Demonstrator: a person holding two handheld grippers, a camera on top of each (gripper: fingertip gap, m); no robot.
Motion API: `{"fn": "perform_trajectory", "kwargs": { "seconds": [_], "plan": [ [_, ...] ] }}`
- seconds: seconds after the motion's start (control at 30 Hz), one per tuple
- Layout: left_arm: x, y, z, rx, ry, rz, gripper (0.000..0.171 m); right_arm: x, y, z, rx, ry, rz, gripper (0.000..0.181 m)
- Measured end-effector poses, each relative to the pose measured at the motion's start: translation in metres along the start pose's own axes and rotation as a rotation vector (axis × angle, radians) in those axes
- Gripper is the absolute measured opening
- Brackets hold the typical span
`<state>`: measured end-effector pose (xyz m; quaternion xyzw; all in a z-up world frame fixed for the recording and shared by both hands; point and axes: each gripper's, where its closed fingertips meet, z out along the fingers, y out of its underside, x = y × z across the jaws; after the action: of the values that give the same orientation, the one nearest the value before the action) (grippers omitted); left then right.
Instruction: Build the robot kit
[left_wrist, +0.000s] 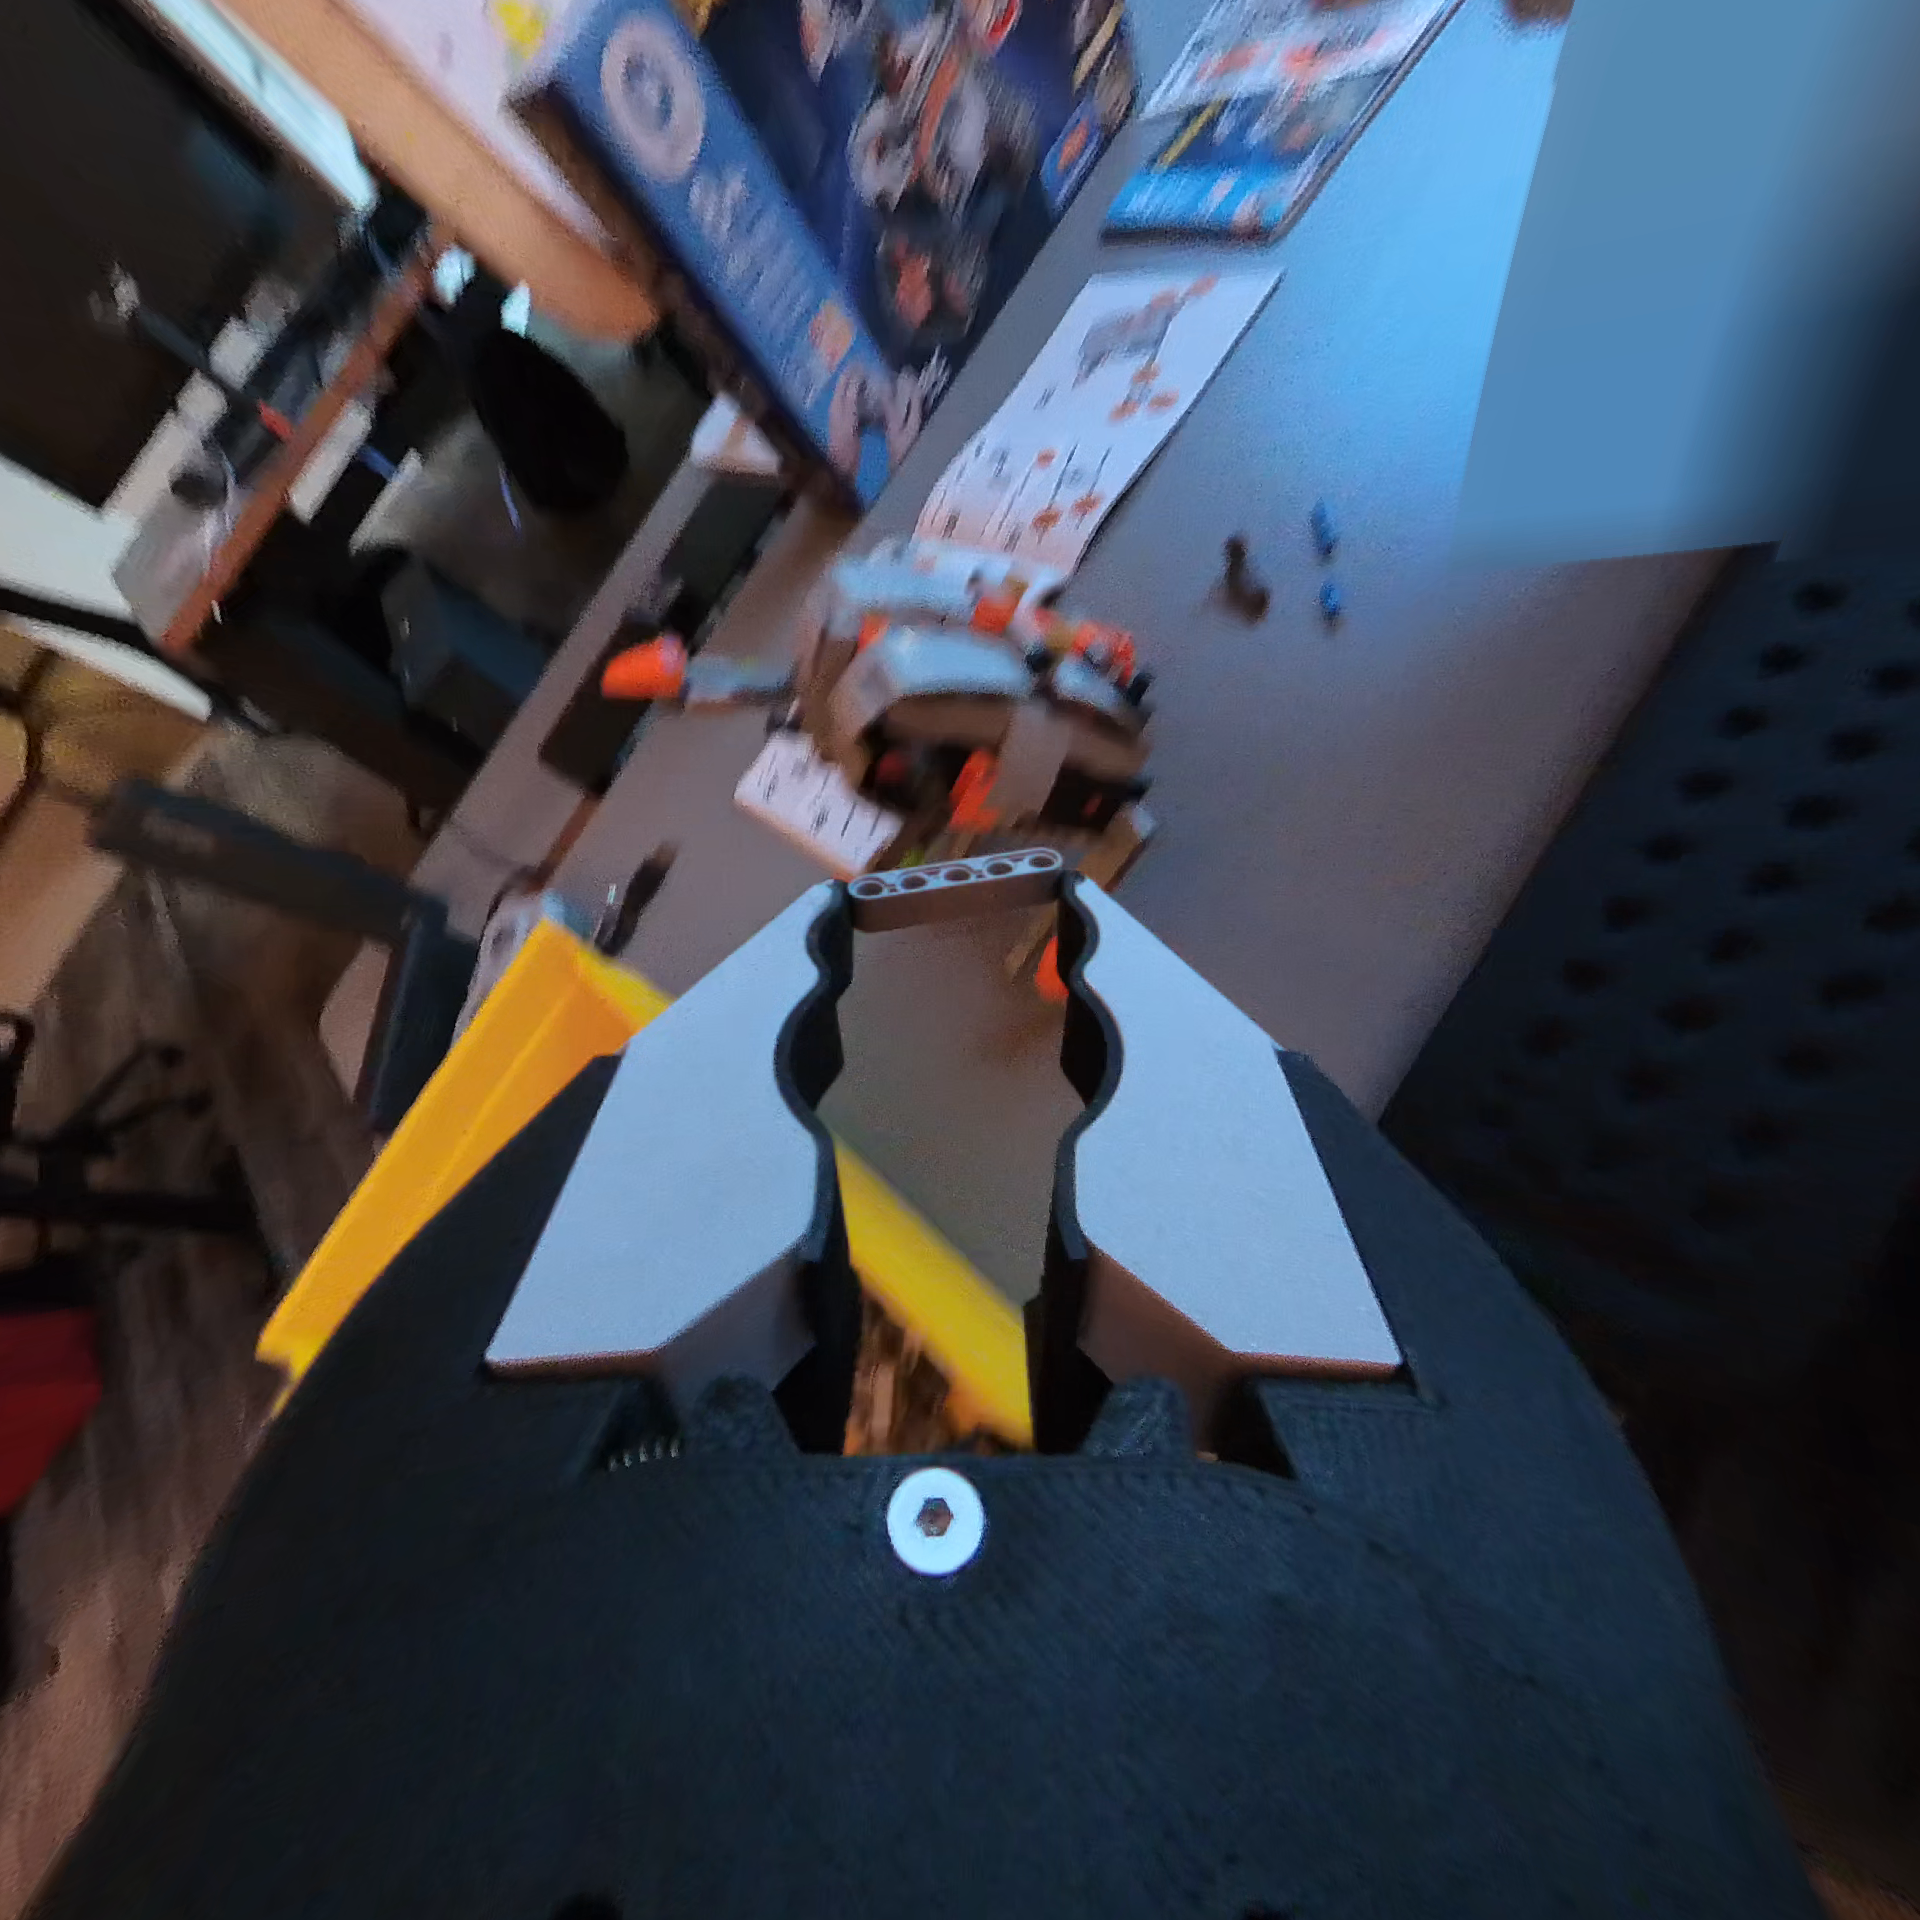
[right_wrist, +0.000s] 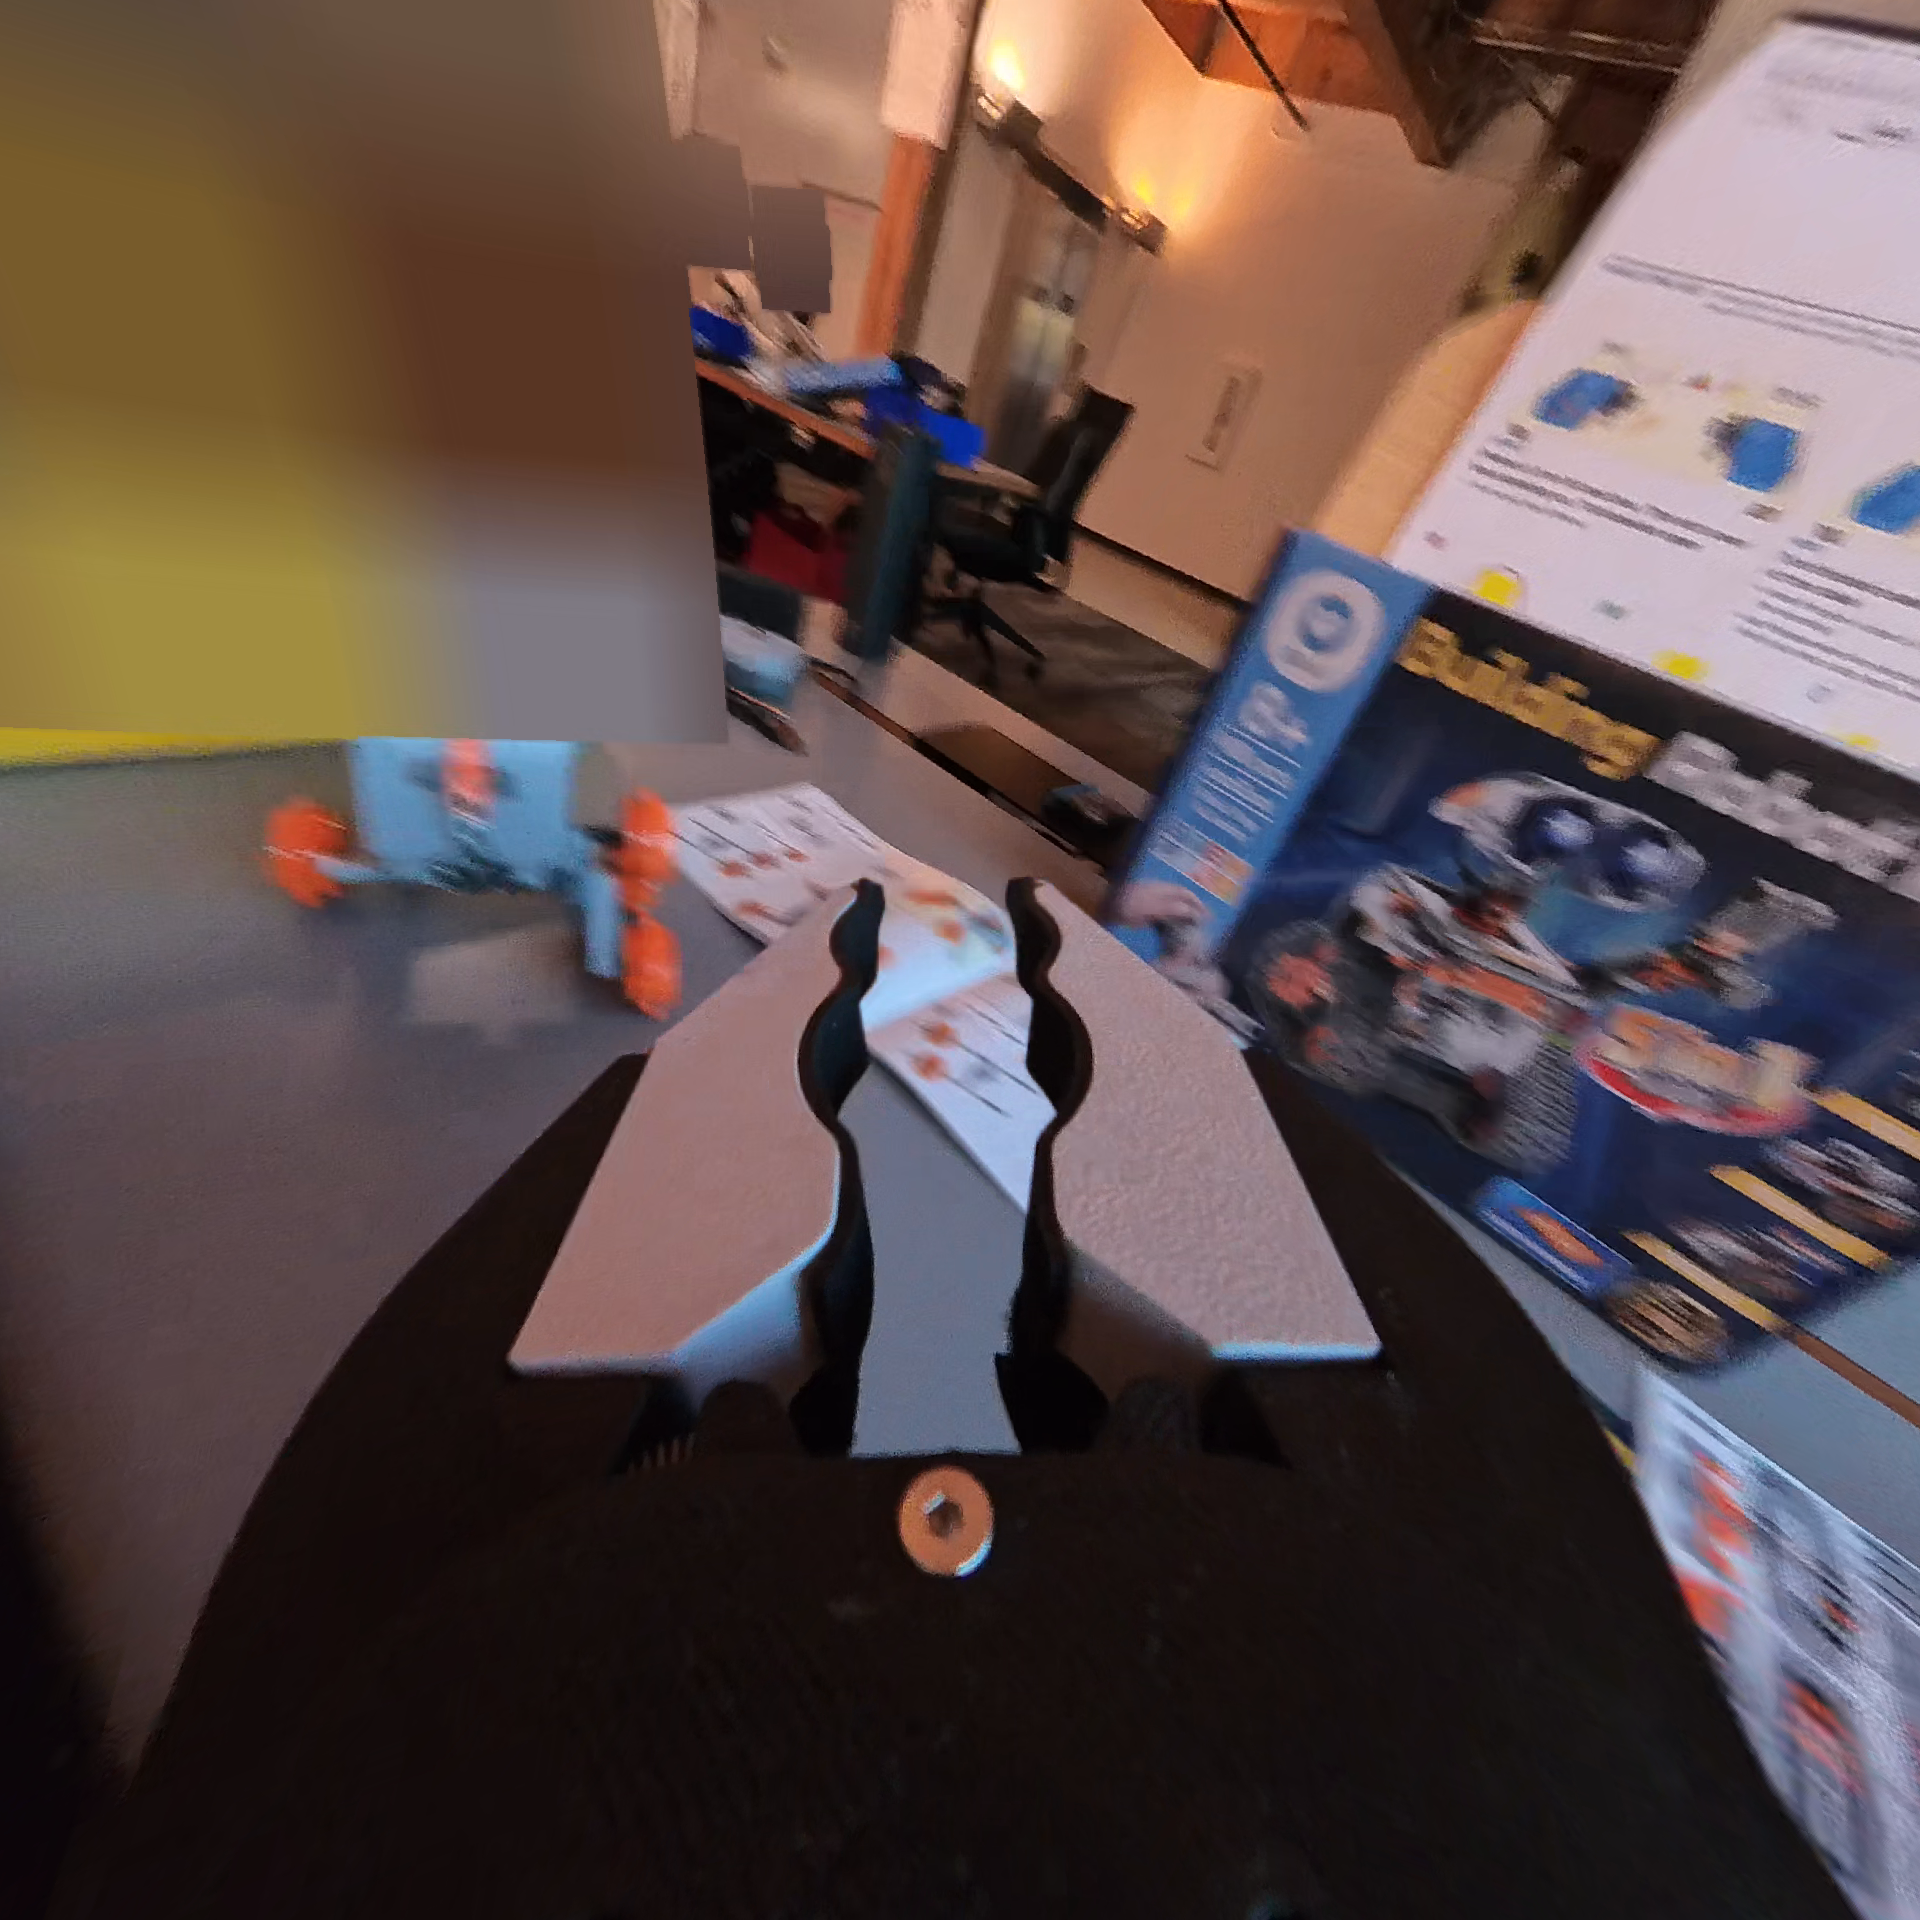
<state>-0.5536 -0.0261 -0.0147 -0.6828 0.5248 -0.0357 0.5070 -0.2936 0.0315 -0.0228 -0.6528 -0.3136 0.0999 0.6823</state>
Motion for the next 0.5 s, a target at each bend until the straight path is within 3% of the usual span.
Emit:
{"fn": "perform_trajectory", "kwargs": {
  "seconds": [0.1, 0.23, 0.37, 0.5],
  "plan": [
    [0.032, -0.044, 0.022, 0.118, 0.016, 0.048, 0.037, -0.051, -0.035, 0.002, 0.059, -0.201, 0.119, 0.031],
    [0.073, -0.084, 0.052, 0.182, 0.024, 0.12, 0.038, -0.12, -0.062, -0.004, 0.041, -0.493, 0.289, 0.049],
    [0.109, -0.105, 0.072, 0.188, 0.068, 0.153, 0.038, -0.127, -0.054, -0.008, -0.047, -0.478, 0.305, 0.047],
    [0.124, -0.111, 0.083, 0.164, 0.078, 0.158, 0.038, -0.124, -0.038, -0.021, -0.173, -0.479, 0.339, 0.038]
  ]
}}
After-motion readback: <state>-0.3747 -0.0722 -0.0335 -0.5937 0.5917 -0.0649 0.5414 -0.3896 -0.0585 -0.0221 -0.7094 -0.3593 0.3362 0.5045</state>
